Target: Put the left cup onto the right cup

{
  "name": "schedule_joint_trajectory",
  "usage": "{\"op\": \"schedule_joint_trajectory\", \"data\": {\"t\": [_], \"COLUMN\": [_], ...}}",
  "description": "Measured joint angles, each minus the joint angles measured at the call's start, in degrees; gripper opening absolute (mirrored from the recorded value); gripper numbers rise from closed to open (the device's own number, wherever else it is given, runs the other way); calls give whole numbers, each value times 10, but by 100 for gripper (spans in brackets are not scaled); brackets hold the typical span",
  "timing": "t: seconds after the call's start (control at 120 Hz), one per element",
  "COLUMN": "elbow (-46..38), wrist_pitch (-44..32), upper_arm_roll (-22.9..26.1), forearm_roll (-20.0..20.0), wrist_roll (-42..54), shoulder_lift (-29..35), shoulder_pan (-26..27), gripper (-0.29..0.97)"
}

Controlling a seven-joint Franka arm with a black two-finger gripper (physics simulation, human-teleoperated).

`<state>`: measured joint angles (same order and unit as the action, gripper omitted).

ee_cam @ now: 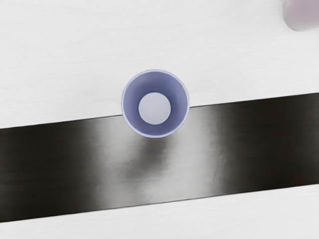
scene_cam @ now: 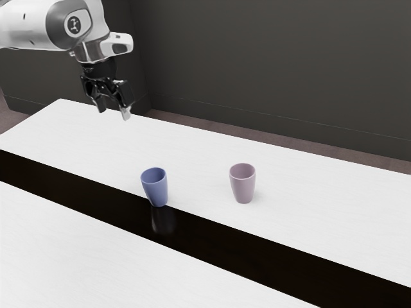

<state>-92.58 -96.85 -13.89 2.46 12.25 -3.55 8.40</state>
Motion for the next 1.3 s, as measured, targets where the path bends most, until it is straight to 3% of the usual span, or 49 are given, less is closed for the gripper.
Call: {"op": "schedule_joint_trajectory", "data": {"t": [0.6,0.867,1.3], "elbow": [-1,6,-33], "wrist_pitch": [1,-10,-101], "upper_arm_roll": [0,20,44], "forearm_roll": [2,1,3], "wrist_roll": [-1,0,1], "shoulder_lift": [-6,-52,-90], "shoulder_pan": [-1,1,0], "gripper": [68,68,68]}}
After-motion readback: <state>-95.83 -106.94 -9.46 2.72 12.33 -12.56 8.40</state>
